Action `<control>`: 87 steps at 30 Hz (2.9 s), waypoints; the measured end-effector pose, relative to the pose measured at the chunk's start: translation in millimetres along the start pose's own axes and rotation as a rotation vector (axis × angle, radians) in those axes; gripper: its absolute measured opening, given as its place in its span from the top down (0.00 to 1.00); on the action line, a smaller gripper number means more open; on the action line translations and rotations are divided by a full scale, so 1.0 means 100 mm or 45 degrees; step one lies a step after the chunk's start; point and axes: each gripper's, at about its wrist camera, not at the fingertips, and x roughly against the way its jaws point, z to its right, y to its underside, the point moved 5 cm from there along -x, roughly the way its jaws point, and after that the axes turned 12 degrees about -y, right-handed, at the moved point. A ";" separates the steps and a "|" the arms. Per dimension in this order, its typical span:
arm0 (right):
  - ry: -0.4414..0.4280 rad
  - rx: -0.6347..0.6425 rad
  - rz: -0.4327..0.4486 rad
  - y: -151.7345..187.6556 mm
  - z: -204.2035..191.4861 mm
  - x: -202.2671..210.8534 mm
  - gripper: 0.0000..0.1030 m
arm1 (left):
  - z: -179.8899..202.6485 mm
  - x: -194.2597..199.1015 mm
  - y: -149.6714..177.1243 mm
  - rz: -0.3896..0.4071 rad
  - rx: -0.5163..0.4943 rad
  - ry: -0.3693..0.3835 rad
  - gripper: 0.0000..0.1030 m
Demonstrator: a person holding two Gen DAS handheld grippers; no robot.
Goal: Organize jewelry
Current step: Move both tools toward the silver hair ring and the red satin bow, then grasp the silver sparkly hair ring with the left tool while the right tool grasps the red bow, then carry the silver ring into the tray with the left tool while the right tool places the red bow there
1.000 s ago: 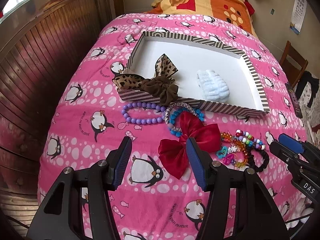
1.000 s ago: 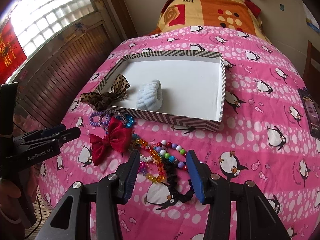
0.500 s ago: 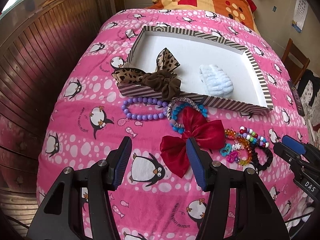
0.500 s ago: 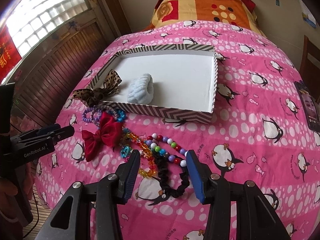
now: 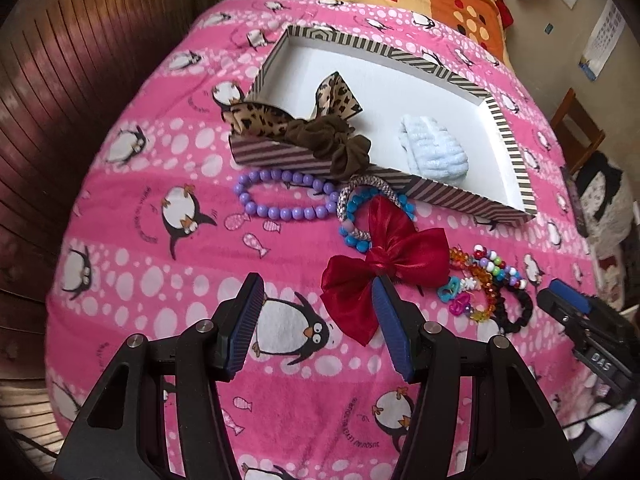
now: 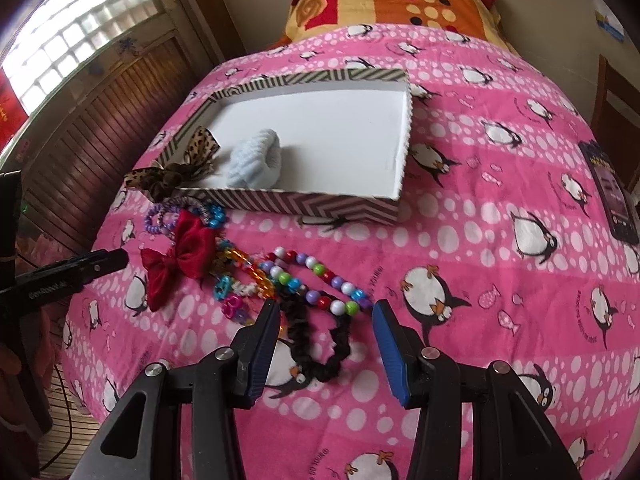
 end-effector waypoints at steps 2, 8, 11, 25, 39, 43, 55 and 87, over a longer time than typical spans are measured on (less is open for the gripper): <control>-0.001 -0.013 0.002 0.02 0.05 0.01 0.56 | -0.06 -0.04 0.00 -0.035 0.046 0.058 0.45; -0.028 -0.018 0.006 0.06 0.10 0.04 0.56 | -0.12 -0.13 -0.12 -0.050 0.124 0.116 0.45; -0.063 -0.007 0.012 0.05 0.05 0.05 0.56 | -0.09 -0.19 -0.21 -0.050 0.154 0.145 0.45; -0.204 0.097 -0.032 -0.01 -0.44 -0.21 0.56 | 0.11 -0.53 -0.43 -0.031 0.132 0.218 0.79; -0.387 0.206 -0.134 -0.22 -1.04 -0.69 0.59 | -0.43 -0.27 -0.33 0.028 0.212 0.166 0.94; -0.461 0.177 -0.207 -0.23 -1.23 -0.92 0.59 | -0.63 -0.19 -0.29 0.055 0.255 0.131 0.94; -0.387 -0.164 -0.213 -0.47 -1.06 -1.39 0.58 | -0.84 -0.14 -0.18 0.071 0.264 0.059 0.94; -0.359 -0.012 0.042 -1.33 -0.55 -0.59 0.89 | -0.14 0.21 -1.47 0.250 0.079 0.132 0.94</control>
